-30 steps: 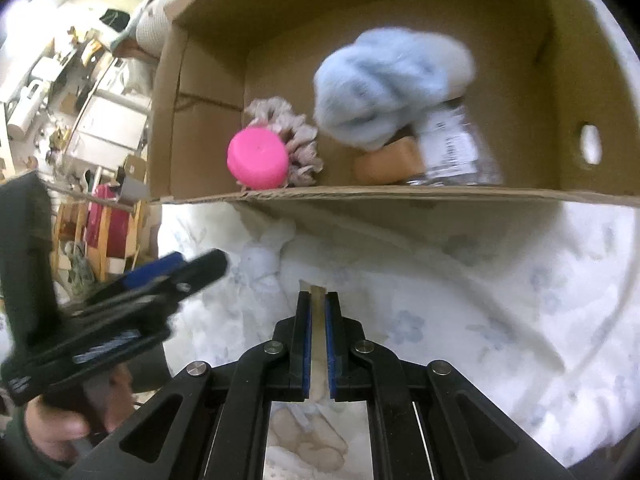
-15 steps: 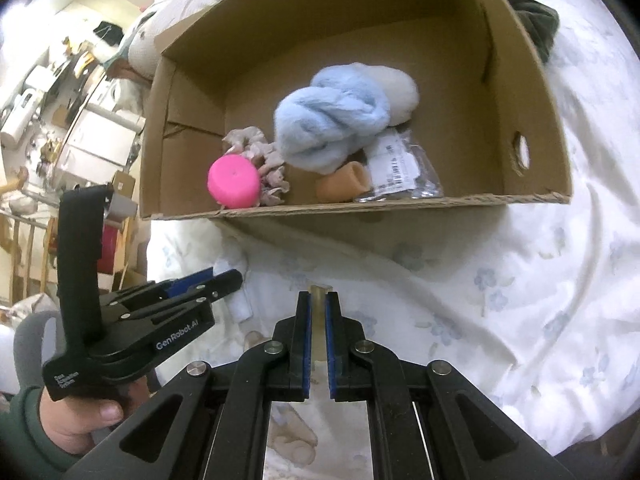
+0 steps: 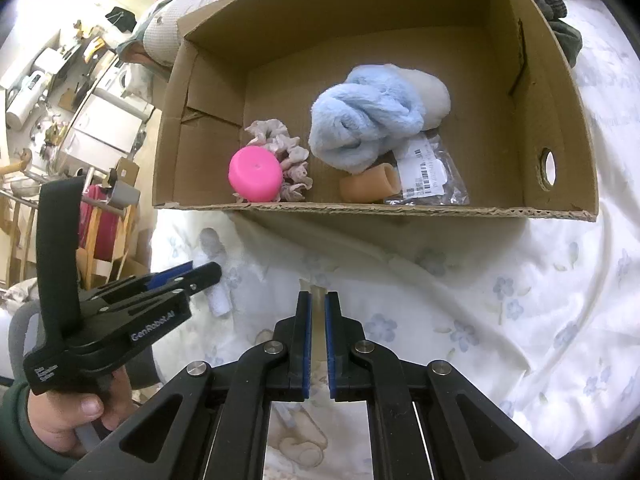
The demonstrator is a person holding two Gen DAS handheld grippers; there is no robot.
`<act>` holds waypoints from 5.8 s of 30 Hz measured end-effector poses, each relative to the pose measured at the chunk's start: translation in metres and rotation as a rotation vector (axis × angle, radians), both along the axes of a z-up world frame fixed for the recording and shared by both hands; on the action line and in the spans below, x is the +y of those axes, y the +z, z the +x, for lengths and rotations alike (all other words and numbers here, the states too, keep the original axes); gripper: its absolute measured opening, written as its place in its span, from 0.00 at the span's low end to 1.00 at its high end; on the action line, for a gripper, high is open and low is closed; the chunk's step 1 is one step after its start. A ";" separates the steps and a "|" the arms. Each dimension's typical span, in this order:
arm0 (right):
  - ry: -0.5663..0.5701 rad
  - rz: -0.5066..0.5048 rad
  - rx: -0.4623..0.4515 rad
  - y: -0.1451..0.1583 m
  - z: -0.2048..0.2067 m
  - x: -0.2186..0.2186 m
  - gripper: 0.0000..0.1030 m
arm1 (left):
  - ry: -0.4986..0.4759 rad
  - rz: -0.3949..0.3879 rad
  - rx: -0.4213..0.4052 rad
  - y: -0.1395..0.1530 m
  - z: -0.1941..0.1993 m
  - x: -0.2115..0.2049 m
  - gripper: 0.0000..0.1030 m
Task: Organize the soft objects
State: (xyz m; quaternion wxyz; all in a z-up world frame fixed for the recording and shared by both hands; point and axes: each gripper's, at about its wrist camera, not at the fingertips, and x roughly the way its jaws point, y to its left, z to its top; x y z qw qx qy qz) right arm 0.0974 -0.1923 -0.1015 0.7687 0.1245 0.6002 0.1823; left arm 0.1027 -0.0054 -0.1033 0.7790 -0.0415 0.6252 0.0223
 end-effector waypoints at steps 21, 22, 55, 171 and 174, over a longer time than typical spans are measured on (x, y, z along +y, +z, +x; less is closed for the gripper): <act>0.007 0.046 -0.154 0.067 -0.010 -0.012 0.08 | 0.053 0.002 -0.249 0.099 -0.026 0.004 0.19; 0.001 0.055 -0.167 0.073 -0.008 -0.015 0.08 | 0.048 0.001 -0.264 0.106 -0.024 0.004 0.19; -0.159 0.045 -0.202 0.057 0.068 -0.051 0.08 | -0.123 -0.022 -0.300 0.071 0.069 -0.034 0.19; -0.219 -0.249 -0.504 0.109 -0.066 -0.017 1.00 | -0.040 -0.004 -0.570 0.138 -0.075 0.004 0.99; -0.218 -0.247 -0.503 0.110 -0.065 -0.018 1.00 | -0.045 0.000 -0.572 0.137 -0.076 0.003 0.99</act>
